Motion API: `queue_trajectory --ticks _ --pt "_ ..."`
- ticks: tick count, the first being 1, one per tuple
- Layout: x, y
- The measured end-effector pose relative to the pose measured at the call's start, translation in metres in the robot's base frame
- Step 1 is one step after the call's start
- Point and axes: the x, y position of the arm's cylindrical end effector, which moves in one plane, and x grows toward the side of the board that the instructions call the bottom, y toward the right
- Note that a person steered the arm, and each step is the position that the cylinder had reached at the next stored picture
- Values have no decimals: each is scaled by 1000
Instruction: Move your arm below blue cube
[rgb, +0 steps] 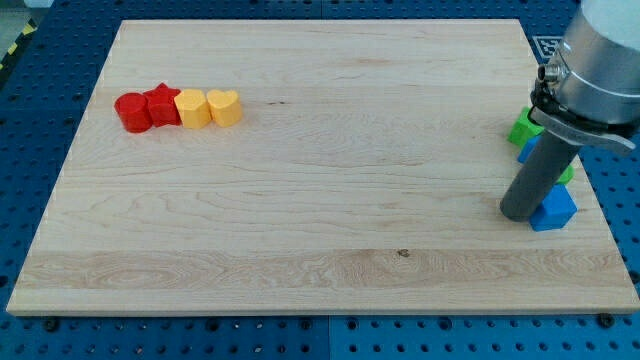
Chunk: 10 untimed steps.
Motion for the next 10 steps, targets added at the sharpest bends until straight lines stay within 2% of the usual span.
queue_trajectory --ticks 2,3,7,8,10 --pt "-16 8" --pt "-10 -20" --pt "66 37" --pt "60 73" --pt "35 34"
